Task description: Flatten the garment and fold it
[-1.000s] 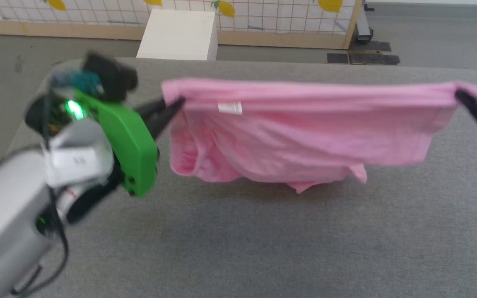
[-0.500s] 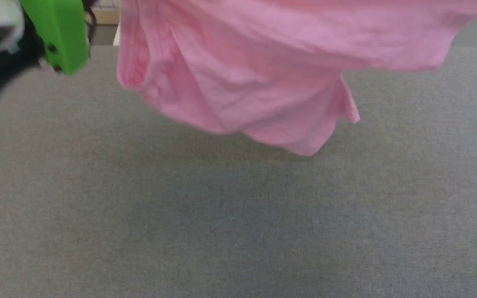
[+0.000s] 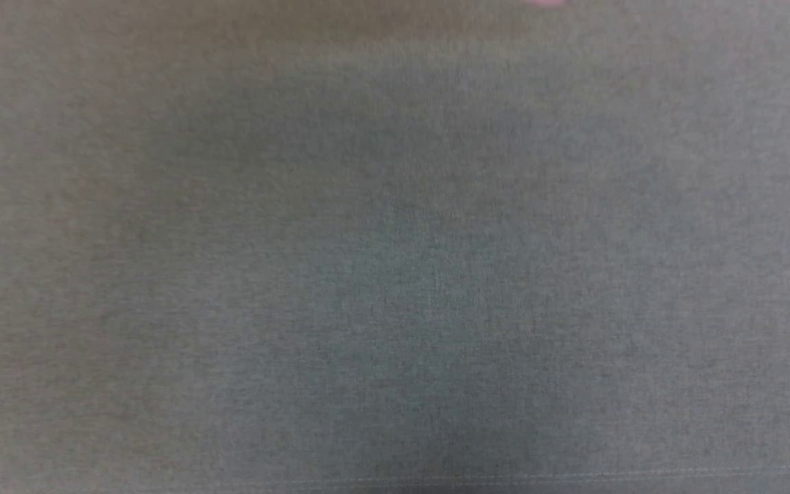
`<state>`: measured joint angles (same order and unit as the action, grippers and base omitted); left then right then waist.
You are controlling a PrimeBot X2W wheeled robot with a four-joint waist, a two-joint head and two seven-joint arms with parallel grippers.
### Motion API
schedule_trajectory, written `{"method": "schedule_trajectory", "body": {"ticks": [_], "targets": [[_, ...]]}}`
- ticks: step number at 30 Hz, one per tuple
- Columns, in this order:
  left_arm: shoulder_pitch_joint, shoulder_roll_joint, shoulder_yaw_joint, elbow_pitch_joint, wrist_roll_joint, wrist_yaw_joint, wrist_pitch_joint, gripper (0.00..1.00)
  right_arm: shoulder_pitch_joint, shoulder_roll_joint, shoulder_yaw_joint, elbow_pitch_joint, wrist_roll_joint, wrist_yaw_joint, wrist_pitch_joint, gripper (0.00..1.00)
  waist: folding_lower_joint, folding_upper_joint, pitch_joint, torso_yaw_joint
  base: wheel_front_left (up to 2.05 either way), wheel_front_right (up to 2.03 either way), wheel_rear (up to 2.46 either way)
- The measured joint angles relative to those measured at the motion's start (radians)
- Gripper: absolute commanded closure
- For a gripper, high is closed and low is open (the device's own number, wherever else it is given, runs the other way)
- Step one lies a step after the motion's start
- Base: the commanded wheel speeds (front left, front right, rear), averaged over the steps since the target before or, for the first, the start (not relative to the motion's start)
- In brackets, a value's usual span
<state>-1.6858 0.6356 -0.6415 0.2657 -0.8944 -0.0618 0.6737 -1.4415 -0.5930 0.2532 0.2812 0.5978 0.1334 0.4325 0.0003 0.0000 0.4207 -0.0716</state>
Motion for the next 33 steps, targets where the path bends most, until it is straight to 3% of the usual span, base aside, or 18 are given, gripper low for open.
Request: {"method": "schedule_trajectory", "body": {"ticks": [9,17,24,29,33], "targets": [[-0.199,-0.11,0.004,0.271,0.113,-0.009,-0.194,1.0,-0.266,0.092,0.031,0.315,-0.083,0.008,-0.25,1.0,0.0,0.0,0.17,-0.033,0.0,0.0,0.0],[-0.19,-0.151,-0.007,0.387,0.119,-0.031,-0.304,1.0,-0.283,0.12,0.11,0.432,-0.078,0.008,-0.336,1.0,-0.0001,0.0,0.25,-0.046,0.0,0.0,0.0],[0.046,-0.165,-0.041,0.39,0.09,-0.042,-0.363,1.0,-0.108,0.109,0.216,0.447,-0.031,0.007,-0.364,1.0,-0.0001,0.0,0.229,-0.032,0.0,0.0,0.0],[0.298,-0.165,-0.082,0.319,0.05,-0.041,-0.395,1.0,0.087,0.062,0.297,0.395,0.029,0.006,-0.359,1.0,-0.0003,0.0,0.171,-0.02,0.0,0.0,0.0],[0.505,-0.165,-0.106,0.225,0.014,-0.006,-0.405,1.0,0.257,0.002,0.349,0.325,0.079,0.006,-0.336,1.0,-0.0004,0.0,0.111,-0.011,0.0,0.0,0.0]]}}
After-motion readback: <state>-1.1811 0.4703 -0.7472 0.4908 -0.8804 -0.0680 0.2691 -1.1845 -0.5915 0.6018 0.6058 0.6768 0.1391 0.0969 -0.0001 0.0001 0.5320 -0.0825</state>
